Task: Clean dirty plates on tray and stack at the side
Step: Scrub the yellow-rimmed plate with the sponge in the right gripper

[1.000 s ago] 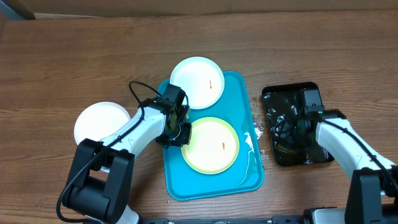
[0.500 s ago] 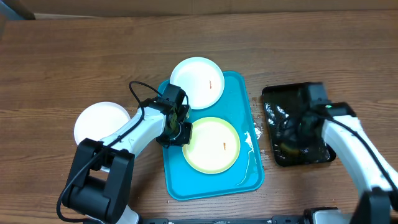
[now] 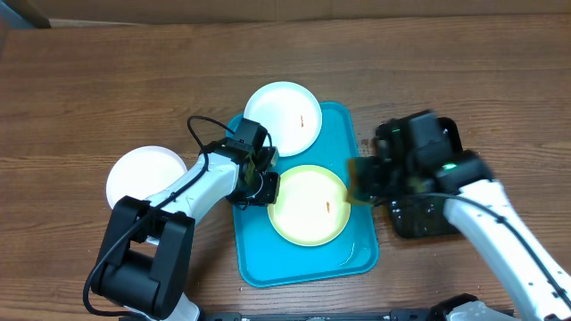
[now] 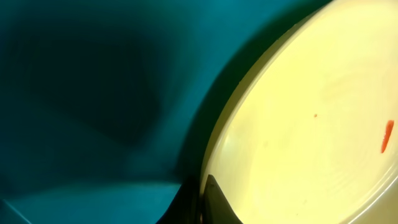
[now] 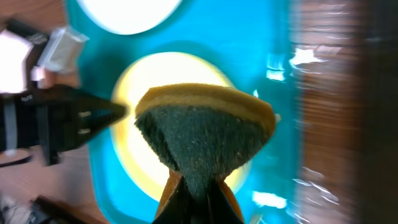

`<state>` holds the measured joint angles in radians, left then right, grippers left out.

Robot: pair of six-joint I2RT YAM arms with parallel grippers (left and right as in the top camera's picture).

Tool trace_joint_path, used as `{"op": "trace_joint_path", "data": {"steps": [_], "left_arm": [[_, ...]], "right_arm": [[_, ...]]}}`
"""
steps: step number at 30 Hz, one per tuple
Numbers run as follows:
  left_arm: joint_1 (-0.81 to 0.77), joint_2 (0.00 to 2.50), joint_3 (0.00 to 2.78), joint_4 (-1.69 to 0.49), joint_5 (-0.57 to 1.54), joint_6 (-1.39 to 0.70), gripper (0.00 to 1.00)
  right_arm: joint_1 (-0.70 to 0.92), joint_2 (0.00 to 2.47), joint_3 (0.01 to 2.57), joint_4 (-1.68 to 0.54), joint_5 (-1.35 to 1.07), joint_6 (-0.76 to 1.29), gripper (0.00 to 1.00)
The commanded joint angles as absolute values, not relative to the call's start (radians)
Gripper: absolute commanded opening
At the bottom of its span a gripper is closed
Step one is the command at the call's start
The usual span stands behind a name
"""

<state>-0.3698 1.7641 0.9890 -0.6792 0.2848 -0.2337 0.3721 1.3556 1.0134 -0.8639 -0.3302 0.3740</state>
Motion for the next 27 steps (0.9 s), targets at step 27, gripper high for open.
{"op": "trace_joint_path", "data": {"steps": [27], "left_arm": [[-0.378, 1.779, 0.99, -0.677, 0.172, -0.26, 0.04]], "right_arm": [[0.488, 1.835, 0.956, -0.763, -0.086, 0.973, 0.04]]}}
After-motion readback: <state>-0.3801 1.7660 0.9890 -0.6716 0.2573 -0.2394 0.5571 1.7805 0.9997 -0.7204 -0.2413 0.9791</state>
